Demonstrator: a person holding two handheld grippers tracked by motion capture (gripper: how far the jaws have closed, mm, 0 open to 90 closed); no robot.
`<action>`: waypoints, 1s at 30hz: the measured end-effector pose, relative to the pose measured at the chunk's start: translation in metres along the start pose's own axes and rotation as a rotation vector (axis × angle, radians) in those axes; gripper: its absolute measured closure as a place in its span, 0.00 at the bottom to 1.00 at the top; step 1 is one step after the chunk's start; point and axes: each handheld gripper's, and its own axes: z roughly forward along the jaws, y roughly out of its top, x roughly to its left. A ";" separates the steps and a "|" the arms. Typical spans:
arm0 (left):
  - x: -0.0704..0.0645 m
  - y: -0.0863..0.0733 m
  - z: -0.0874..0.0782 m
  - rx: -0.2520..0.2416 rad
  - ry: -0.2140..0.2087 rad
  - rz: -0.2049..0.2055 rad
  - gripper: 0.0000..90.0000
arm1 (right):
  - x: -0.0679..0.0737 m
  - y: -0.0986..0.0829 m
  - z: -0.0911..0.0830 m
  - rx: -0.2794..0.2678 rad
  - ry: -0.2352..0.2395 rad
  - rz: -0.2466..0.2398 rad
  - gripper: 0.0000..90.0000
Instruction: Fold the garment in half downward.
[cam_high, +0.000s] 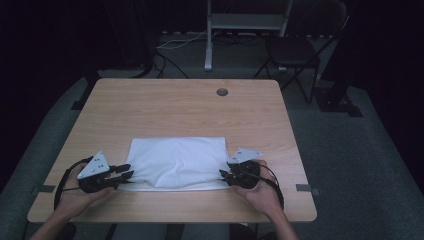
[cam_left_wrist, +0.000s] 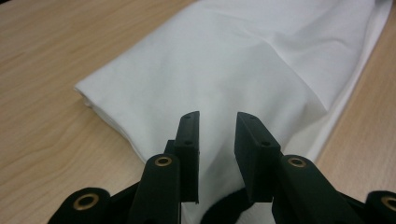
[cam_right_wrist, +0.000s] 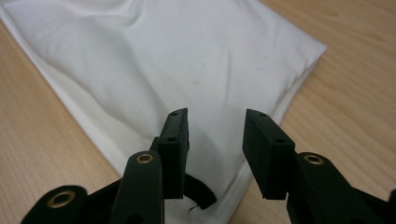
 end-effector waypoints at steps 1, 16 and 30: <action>-0.001 -0.001 0.000 0.003 -0.003 -0.002 0.78 | 0.001 -0.001 0.000 0.003 0.002 -0.001 0.67; -0.001 -0.003 0.011 0.097 -0.029 0.017 0.77 | 0.003 -0.013 0.006 0.030 0.017 0.003 0.66; 0.029 0.009 0.031 0.134 0.039 0.018 0.76 | -0.017 0.003 0.025 0.031 -0.035 0.014 0.63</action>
